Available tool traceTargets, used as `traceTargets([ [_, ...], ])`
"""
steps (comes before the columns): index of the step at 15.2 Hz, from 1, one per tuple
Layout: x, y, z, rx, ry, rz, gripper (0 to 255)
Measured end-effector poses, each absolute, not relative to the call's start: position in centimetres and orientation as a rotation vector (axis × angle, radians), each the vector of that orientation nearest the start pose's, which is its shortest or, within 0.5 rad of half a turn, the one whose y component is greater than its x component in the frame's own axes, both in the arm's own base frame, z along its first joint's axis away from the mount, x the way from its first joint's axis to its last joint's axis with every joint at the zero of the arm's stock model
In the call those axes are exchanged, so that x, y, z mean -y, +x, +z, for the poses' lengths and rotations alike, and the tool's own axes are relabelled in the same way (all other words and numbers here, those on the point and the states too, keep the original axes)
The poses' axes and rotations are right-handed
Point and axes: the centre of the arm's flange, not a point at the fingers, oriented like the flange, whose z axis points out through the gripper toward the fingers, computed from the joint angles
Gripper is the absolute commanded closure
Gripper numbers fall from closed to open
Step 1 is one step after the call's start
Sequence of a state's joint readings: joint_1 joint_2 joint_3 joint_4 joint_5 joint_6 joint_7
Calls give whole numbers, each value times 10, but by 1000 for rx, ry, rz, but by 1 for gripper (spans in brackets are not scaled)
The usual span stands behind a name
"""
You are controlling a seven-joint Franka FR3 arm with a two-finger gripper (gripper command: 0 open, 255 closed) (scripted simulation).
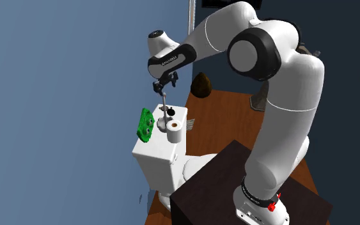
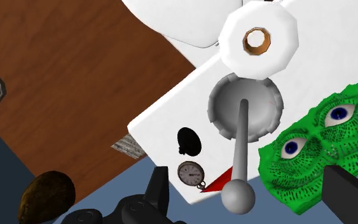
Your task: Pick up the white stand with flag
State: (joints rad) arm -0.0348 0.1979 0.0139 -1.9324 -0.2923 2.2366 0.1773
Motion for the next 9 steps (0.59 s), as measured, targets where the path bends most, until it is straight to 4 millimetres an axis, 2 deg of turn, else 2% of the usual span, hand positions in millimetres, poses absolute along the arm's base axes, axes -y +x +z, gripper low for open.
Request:
traceTargets([
  [4, 28, 649, 369, -47, -3379, -227, 0],
  [9, 28, 661, 343, -47, -3383, -231, 0],
])
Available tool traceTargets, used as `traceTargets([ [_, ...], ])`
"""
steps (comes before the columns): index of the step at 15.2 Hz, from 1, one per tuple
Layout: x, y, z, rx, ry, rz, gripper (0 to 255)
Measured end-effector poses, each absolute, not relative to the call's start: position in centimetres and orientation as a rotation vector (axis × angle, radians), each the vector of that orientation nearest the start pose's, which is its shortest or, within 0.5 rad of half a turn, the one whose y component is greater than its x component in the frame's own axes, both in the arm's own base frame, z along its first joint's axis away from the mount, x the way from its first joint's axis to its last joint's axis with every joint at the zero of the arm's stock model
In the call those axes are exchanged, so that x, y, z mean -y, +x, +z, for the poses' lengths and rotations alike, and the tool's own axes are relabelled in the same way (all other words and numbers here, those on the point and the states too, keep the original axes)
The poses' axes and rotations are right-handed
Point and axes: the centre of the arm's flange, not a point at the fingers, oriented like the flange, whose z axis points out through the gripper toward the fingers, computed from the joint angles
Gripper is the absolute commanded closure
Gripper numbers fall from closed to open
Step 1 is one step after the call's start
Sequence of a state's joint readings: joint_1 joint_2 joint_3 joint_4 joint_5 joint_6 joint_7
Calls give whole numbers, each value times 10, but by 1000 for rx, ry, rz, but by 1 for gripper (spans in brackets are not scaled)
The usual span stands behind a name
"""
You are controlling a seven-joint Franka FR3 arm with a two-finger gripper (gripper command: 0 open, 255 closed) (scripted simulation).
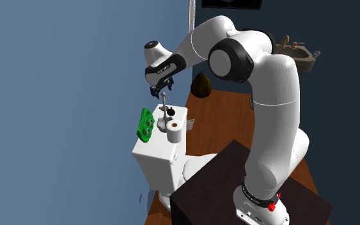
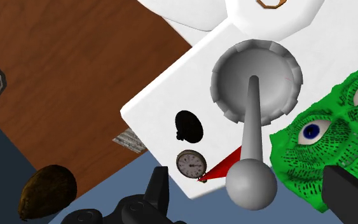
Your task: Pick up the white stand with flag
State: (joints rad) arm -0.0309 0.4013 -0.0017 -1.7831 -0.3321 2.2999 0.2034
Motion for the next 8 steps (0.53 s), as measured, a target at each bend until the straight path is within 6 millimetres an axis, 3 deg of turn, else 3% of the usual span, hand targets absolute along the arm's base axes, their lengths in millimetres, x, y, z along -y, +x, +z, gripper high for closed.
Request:
traceTargets([
  [3, 28, 659, 328, -47, -3383, -231, 0],
  [4, 28, 660, 326, -47, -3383, -231, 255],
  [8, 28, 661, 324, -47, -3383, -234, 255],
])
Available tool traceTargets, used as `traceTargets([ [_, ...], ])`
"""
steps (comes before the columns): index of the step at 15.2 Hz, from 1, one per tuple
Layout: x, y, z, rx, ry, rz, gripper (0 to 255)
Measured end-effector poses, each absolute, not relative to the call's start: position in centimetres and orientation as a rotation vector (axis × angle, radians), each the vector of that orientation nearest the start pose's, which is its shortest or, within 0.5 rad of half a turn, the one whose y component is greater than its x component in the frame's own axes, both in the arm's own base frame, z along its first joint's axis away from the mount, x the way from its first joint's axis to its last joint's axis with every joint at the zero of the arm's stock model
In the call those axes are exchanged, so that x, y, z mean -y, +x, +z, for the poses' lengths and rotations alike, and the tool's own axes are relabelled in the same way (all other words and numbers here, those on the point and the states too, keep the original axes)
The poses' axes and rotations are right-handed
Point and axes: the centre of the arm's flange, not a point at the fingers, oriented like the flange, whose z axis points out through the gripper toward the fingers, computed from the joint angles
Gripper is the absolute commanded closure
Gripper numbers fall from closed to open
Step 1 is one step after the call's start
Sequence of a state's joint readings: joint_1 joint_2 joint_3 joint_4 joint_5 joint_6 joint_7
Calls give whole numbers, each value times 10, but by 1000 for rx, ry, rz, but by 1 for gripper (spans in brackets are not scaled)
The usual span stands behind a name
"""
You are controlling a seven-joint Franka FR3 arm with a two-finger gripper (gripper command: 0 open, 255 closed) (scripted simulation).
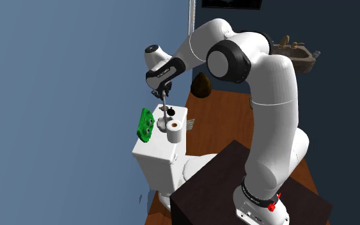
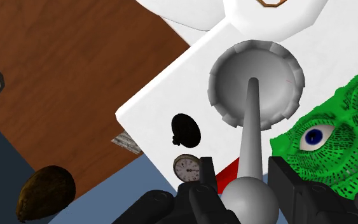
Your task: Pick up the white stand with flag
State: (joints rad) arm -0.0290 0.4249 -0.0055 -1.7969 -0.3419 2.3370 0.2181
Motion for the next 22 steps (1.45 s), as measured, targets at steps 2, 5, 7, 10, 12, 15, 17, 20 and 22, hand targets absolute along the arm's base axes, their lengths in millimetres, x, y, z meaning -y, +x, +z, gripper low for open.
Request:
traceTargets([
  [2, 28, 661, 324, -47, -3383, -234, 255],
  [5, 28, 661, 324, -47, -3383, -233, 255],
  [7, 28, 661, 326, -47, -3383, -232, 255],
  [10, 29, 660, 340, -47, -3383, -231, 255],
  [12, 29, 661, 350, -47, -3383, -231, 255],
  [15, 28, 661, 365, -47, -3383, -232, 255],
  [17, 28, 661, 375, -47, -3383, -232, 255],
  [20, 27, 661, 391, -47, -3383, -232, 255],
  [22, 27, 660, 400, -47, -3383, -232, 255],
])
